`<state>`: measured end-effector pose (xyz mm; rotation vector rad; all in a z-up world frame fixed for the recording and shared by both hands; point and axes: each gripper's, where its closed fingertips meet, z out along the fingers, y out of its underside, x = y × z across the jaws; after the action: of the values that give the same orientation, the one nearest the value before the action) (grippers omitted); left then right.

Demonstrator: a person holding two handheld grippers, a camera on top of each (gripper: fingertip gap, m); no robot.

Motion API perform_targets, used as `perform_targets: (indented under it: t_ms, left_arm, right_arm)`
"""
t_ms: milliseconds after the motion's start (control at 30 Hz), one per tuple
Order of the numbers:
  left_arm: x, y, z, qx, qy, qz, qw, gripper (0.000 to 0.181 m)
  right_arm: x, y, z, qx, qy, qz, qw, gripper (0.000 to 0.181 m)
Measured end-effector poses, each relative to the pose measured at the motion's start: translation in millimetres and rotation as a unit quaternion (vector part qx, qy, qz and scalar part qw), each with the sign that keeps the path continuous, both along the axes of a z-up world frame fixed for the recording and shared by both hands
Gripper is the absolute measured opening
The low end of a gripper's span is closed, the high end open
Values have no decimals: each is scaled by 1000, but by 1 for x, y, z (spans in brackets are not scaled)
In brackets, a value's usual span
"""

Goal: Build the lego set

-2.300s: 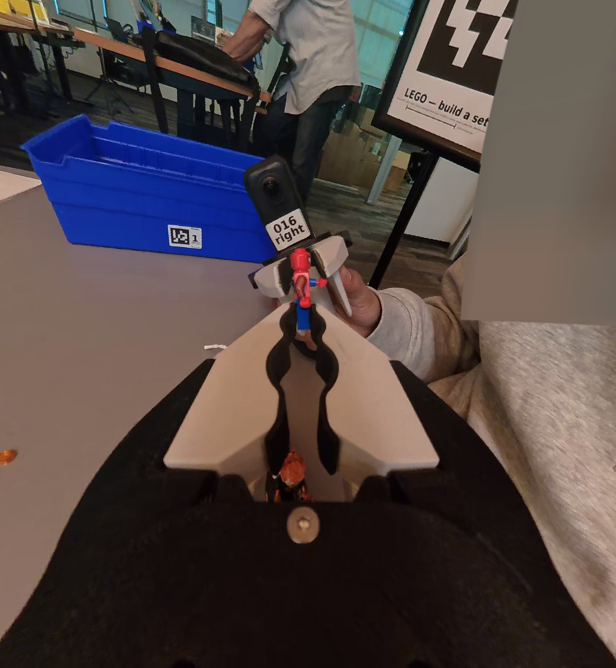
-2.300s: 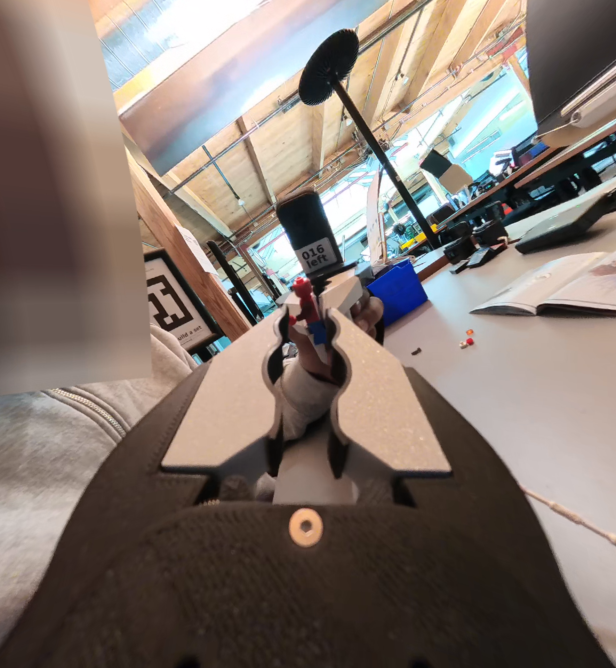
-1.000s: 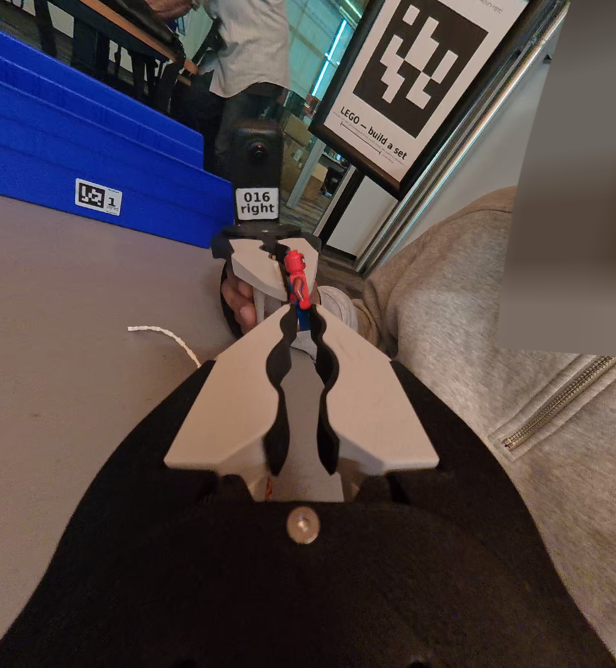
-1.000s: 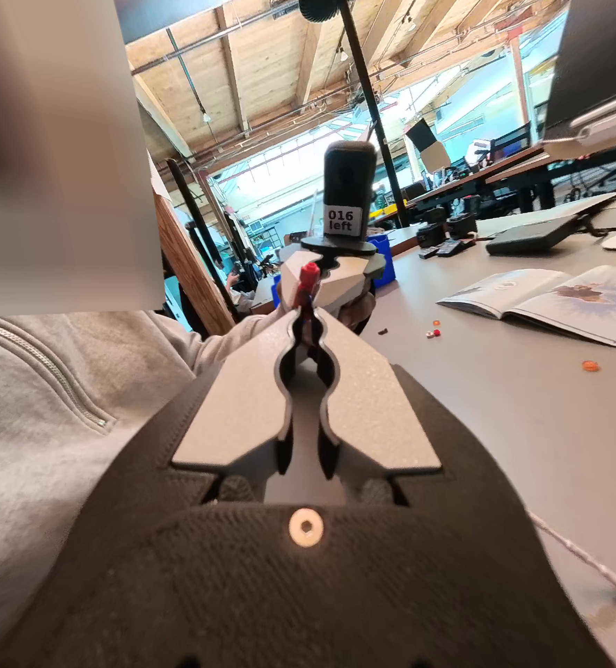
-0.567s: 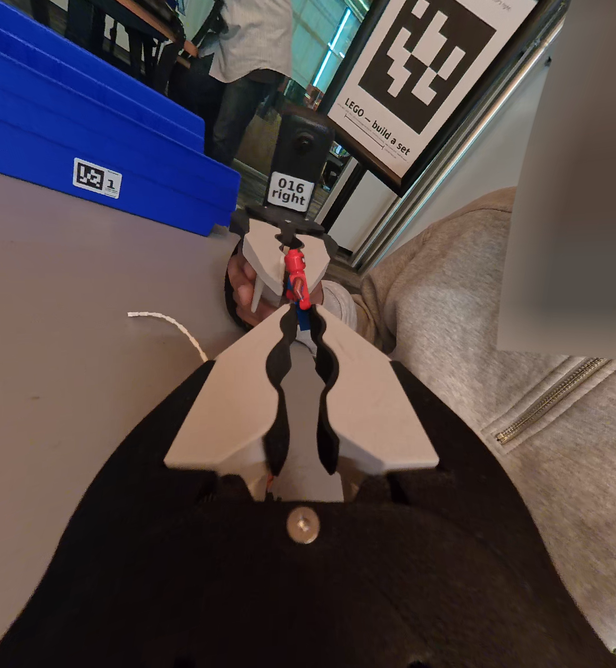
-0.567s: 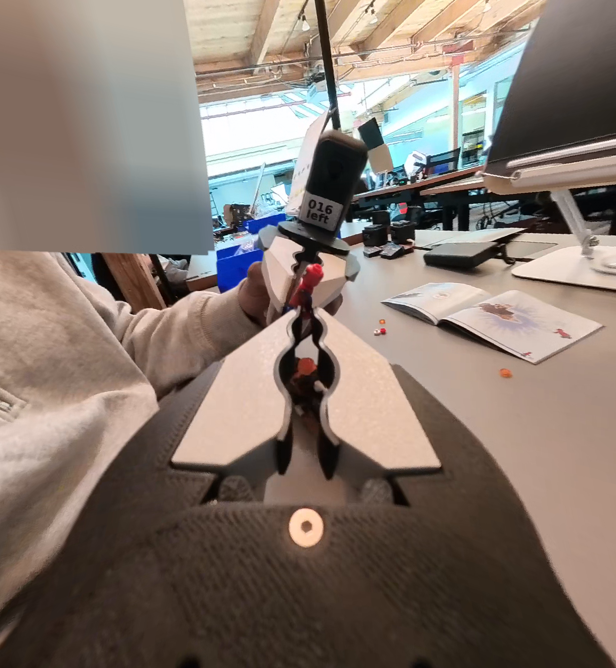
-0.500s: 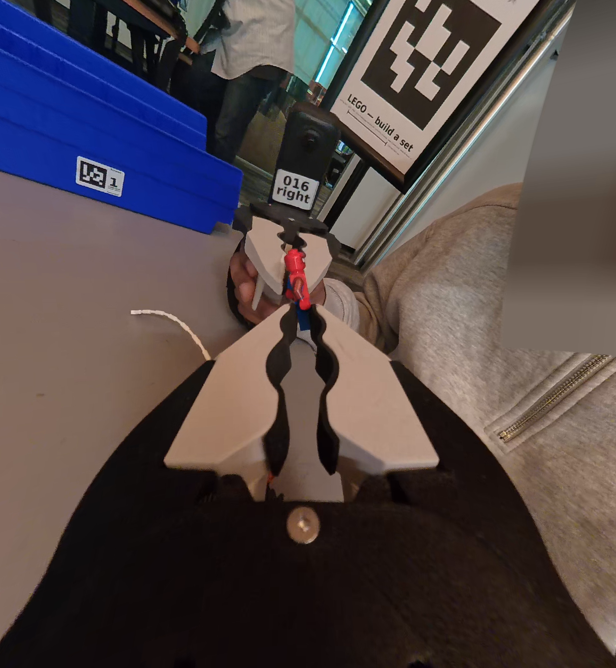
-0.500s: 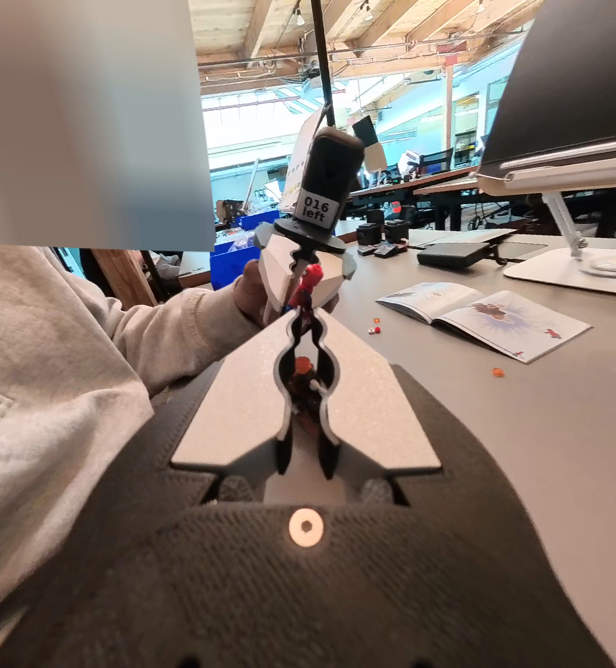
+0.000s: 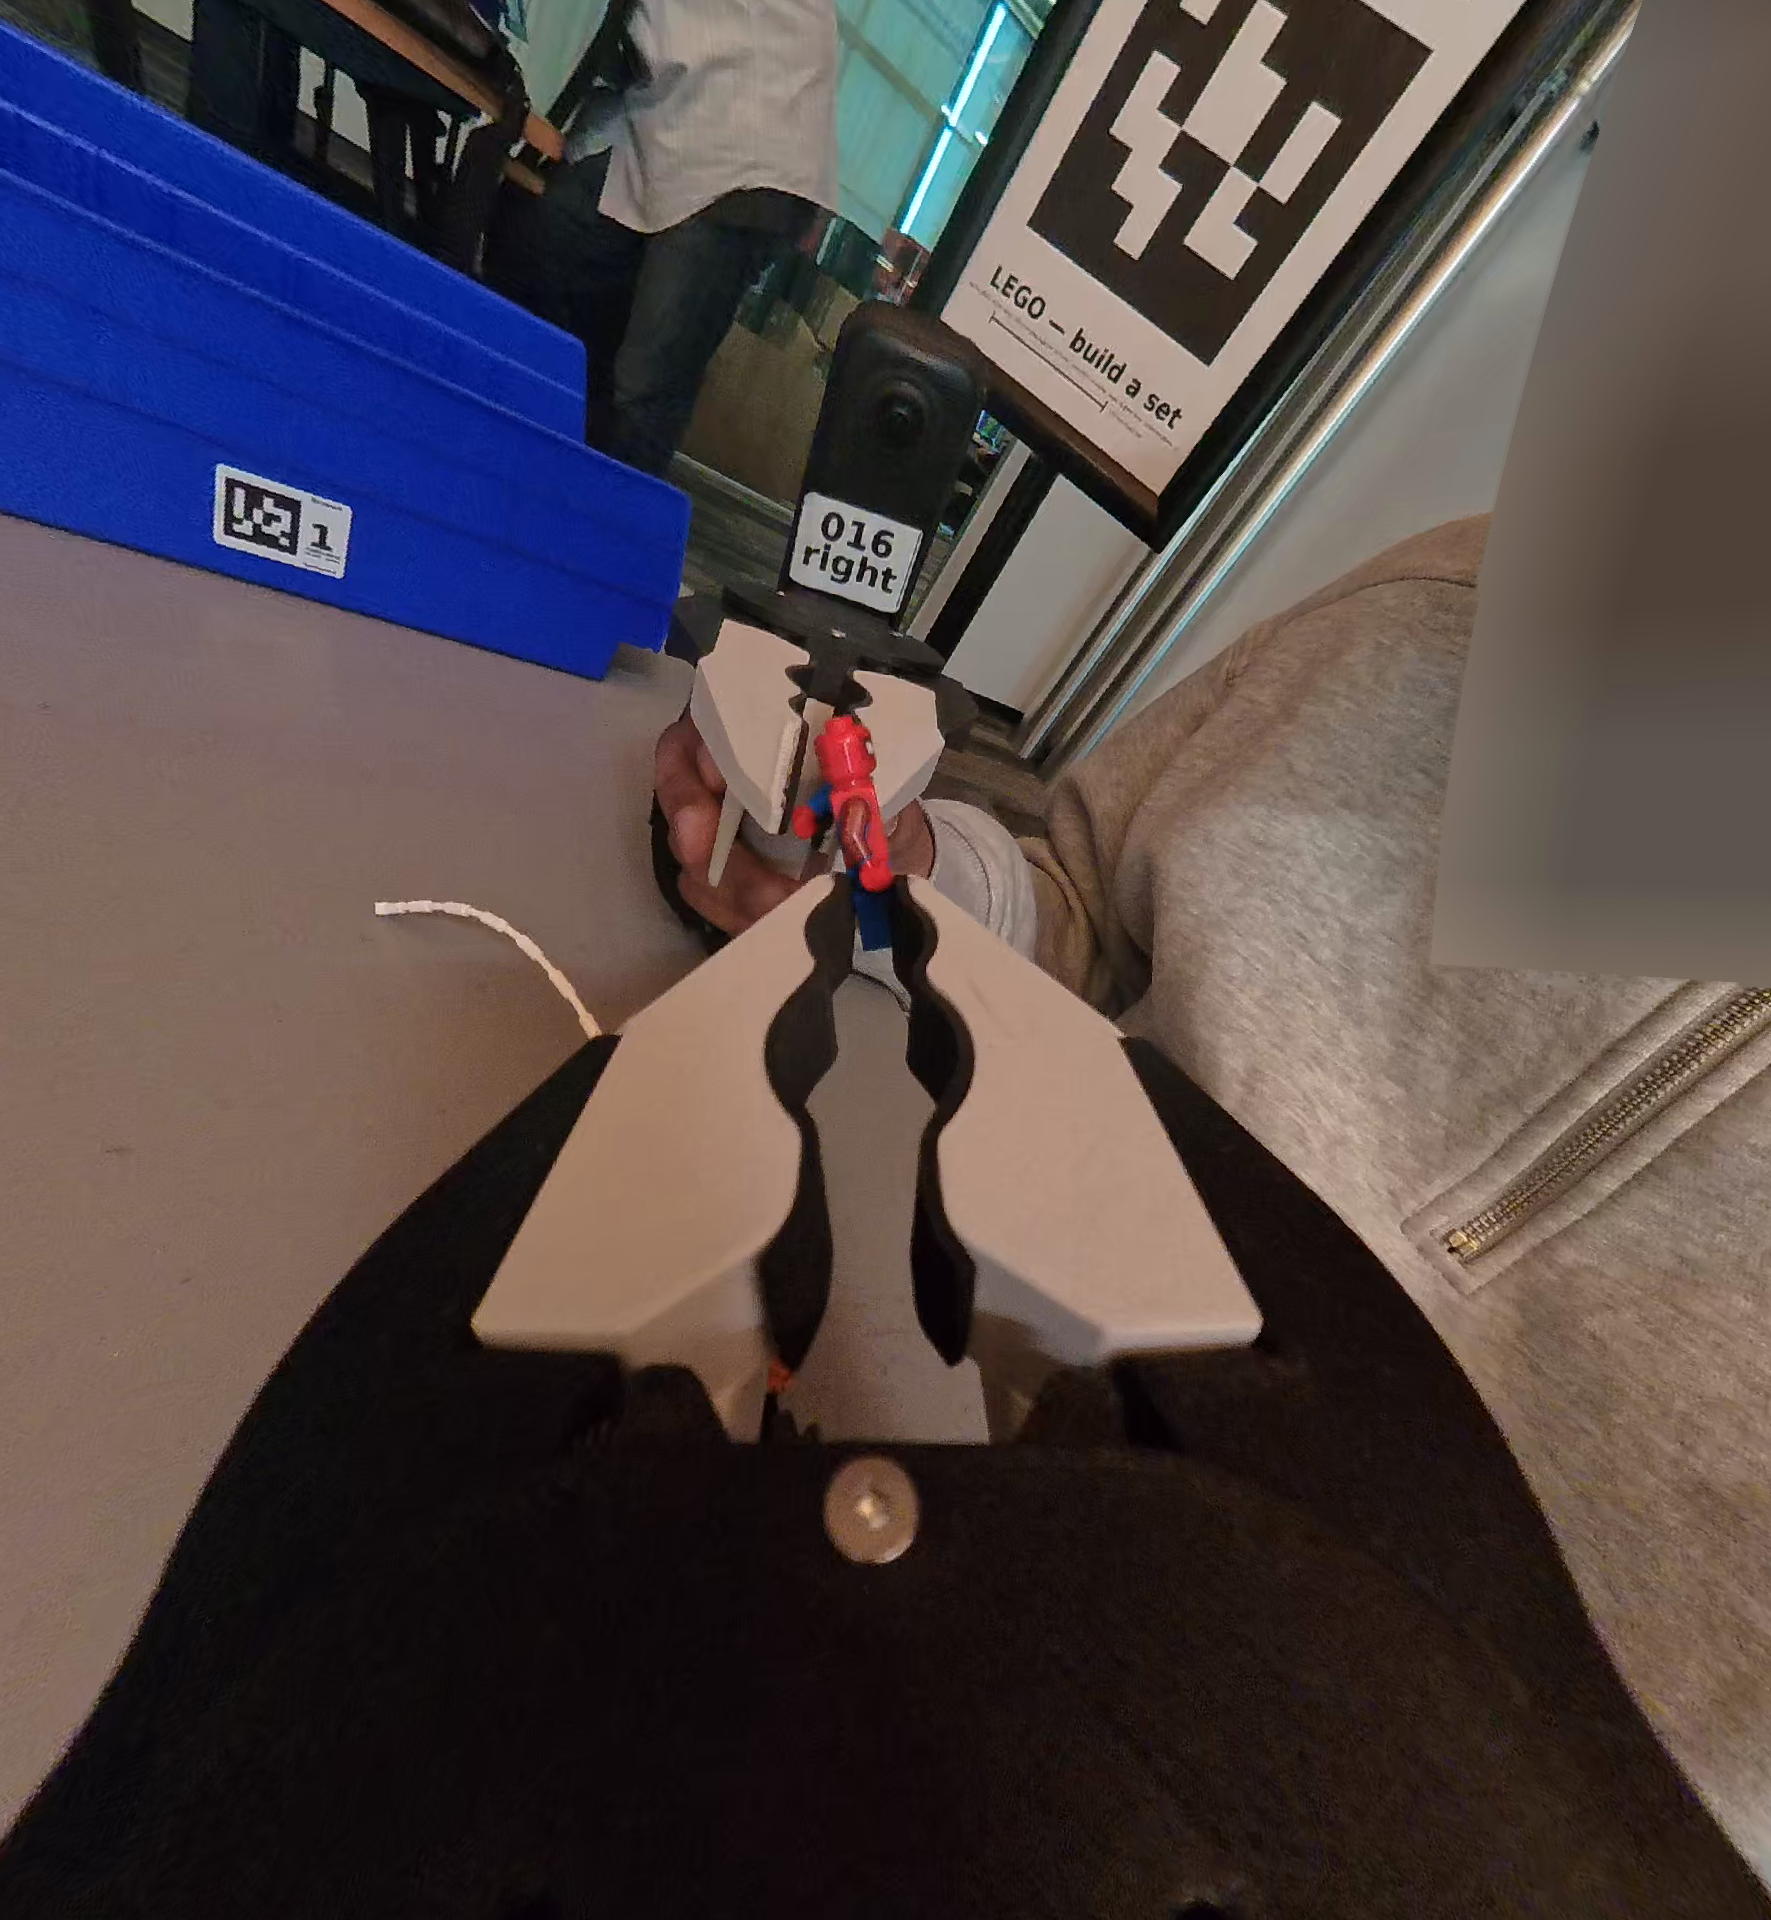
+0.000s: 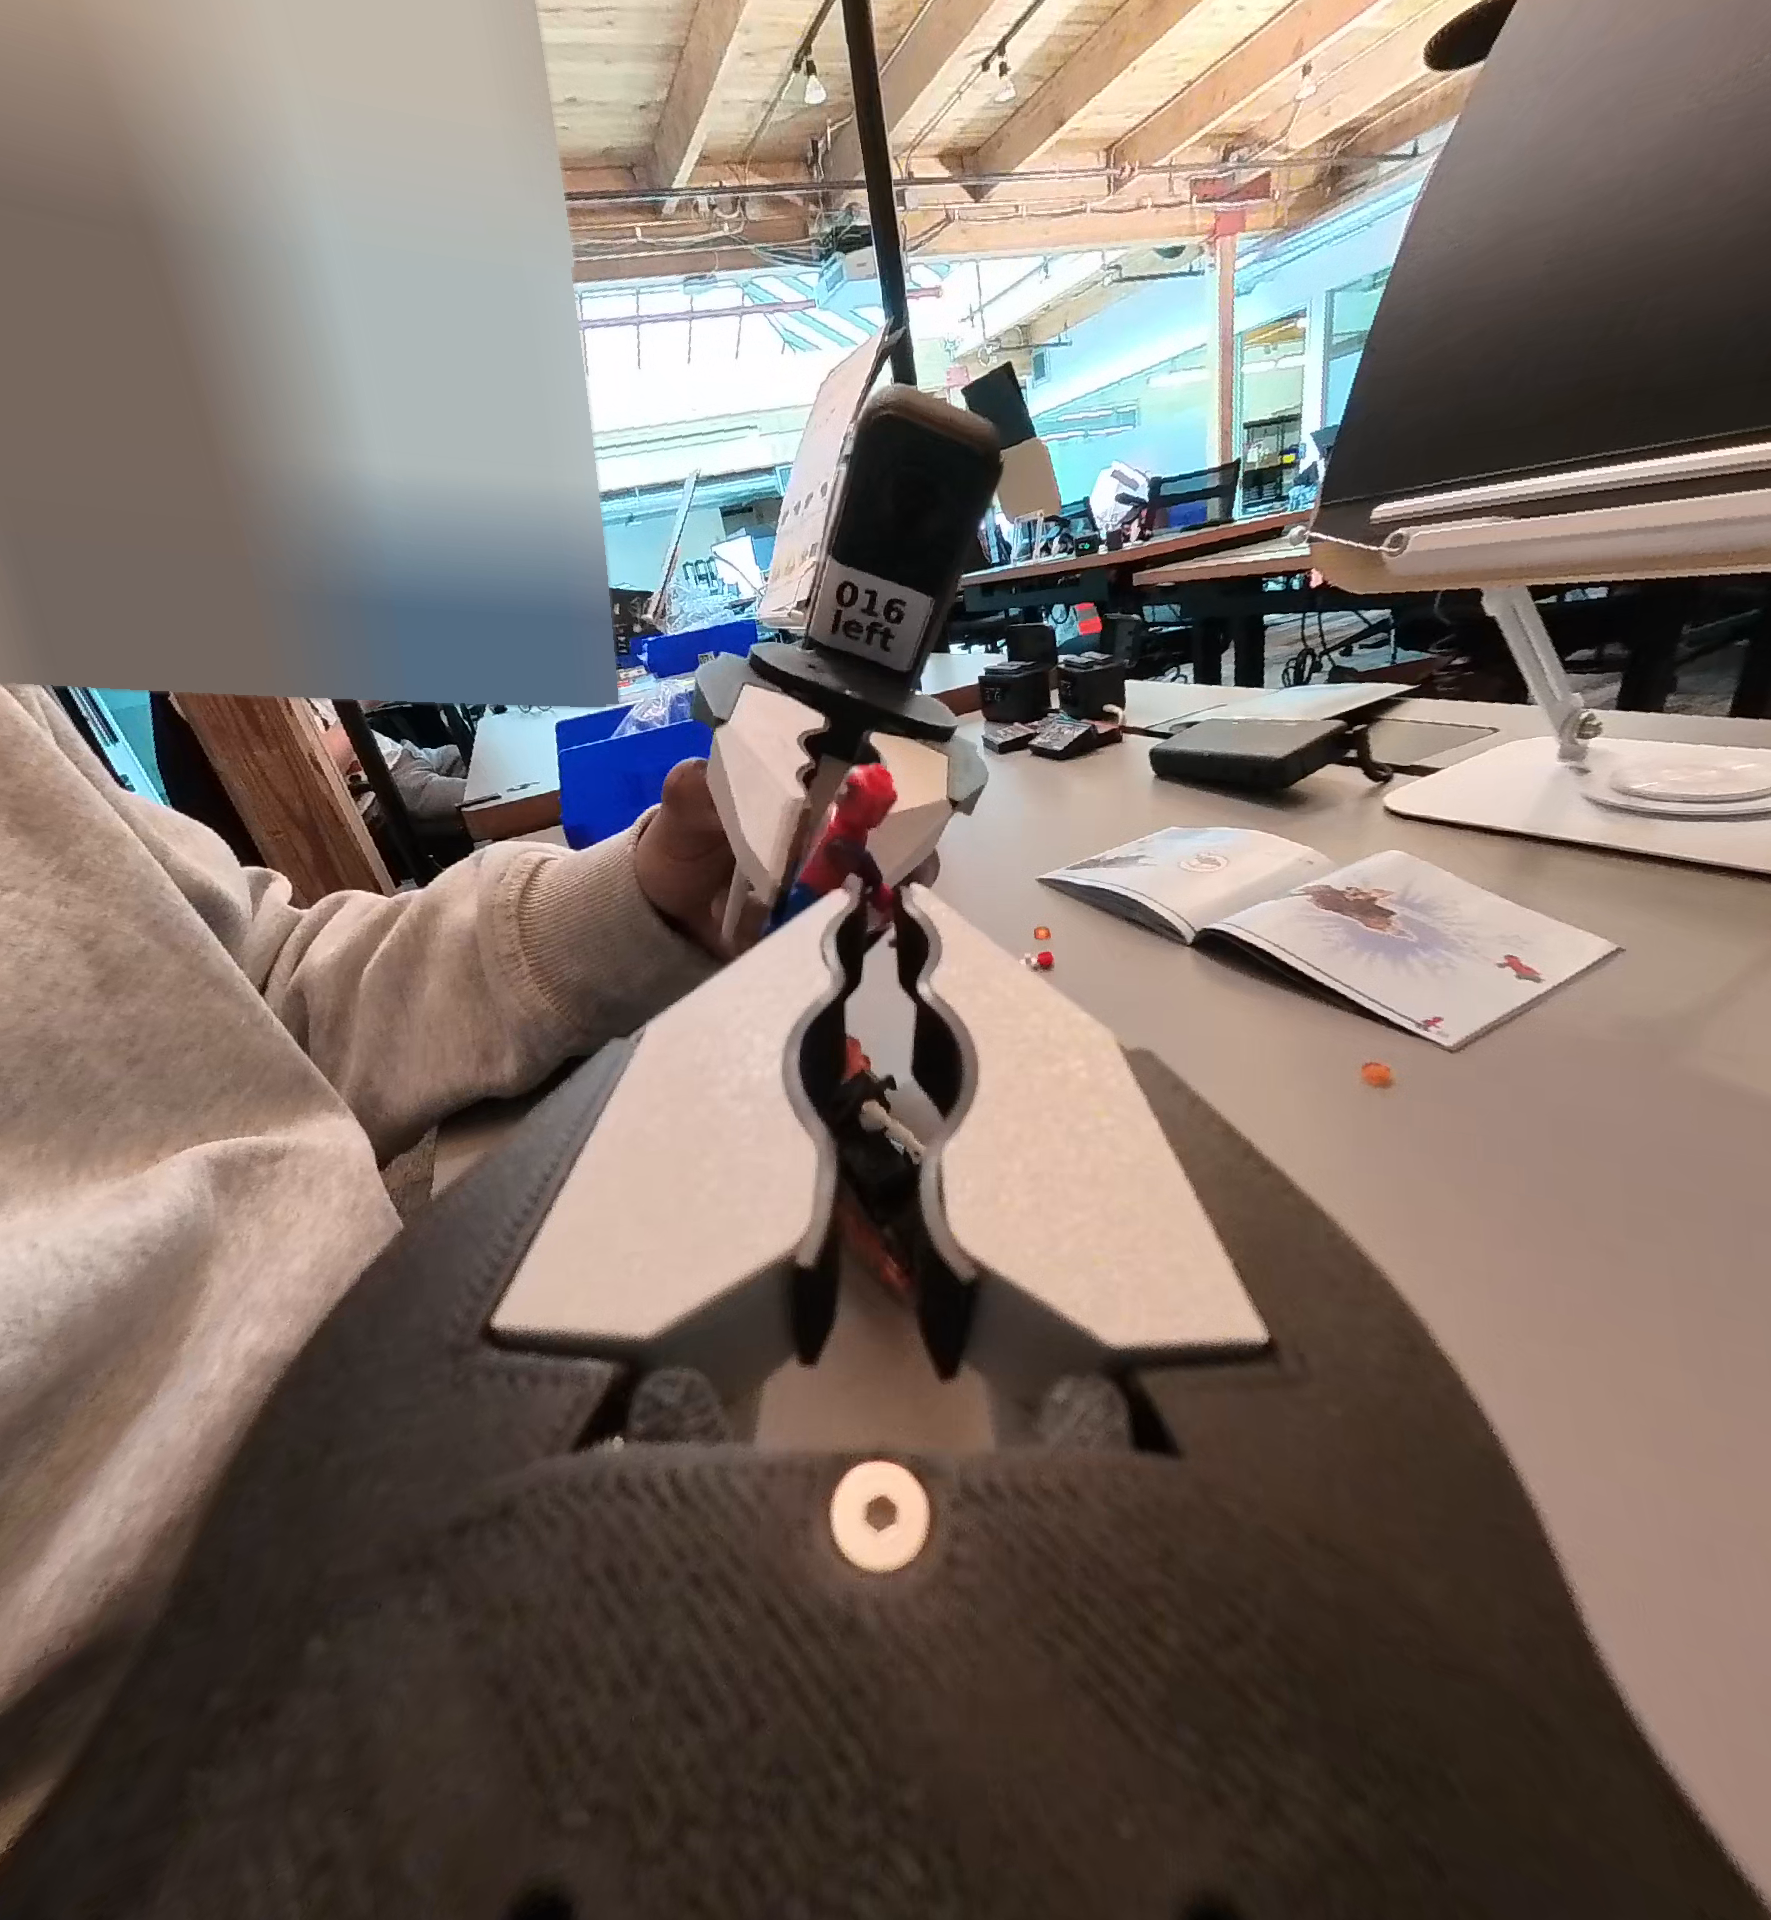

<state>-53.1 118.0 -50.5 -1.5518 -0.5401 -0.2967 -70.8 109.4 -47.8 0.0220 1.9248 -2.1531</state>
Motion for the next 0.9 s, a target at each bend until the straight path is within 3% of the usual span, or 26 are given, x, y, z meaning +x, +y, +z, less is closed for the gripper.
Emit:
perform_targets:
  t_ms: [300,500,900]
  left_arm:
    - [-9,-6,6,15,9,33,999,4]
    - [-18,-15,14,25,39,76,996,4]
    - [-16,0,8,7,51,73,996,4]
  right_arm:
    - [-10,10,15,-61,-87,22,994,22]
    - [2,3,9,-41,-125,78,988,27]
    - [3,0,6,-31,-160,100,982,18]
